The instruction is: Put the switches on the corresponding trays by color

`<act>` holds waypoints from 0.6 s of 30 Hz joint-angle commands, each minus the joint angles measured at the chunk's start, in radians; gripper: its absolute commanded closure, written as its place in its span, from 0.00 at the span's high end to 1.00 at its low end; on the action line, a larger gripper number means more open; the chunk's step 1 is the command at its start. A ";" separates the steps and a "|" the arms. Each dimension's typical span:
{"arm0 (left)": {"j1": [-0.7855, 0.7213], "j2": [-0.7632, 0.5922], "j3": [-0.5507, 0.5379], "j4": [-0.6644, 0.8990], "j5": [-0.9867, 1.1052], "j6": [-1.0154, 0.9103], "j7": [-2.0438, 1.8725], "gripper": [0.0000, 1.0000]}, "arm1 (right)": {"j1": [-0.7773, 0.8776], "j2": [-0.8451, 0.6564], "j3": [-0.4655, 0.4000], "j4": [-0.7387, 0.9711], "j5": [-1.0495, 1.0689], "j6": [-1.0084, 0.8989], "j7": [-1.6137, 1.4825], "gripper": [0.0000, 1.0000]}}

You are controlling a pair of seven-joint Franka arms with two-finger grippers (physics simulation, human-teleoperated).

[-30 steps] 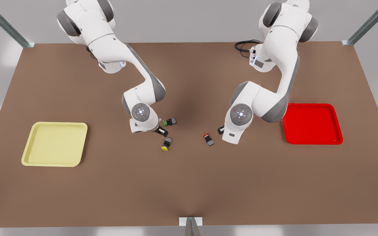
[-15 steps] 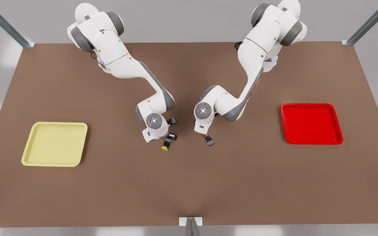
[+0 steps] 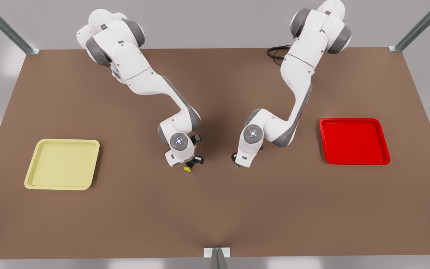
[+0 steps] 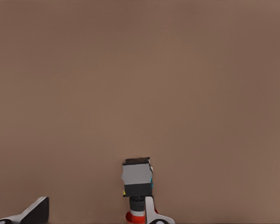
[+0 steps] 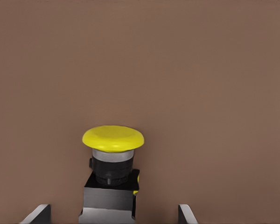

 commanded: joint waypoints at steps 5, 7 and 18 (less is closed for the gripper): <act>-0.027 0.063 0.001 0.041 -0.017 0.040 -0.057 0.99 | 0.007 0.021 -0.002 0.005 0.003 0.023 0.007 1.00; -0.019 0.070 0.003 0.046 -0.014 0.052 -0.054 0.99 | 0.007 0.025 -0.002 0.006 0.009 0.025 0.013 0.96; 0.008 0.102 0.009 0.037 -0.011 0.133 -0.024 0.99 | -0.002 0.023 -0.005 0.017 0.014 0.020 0.014 0.60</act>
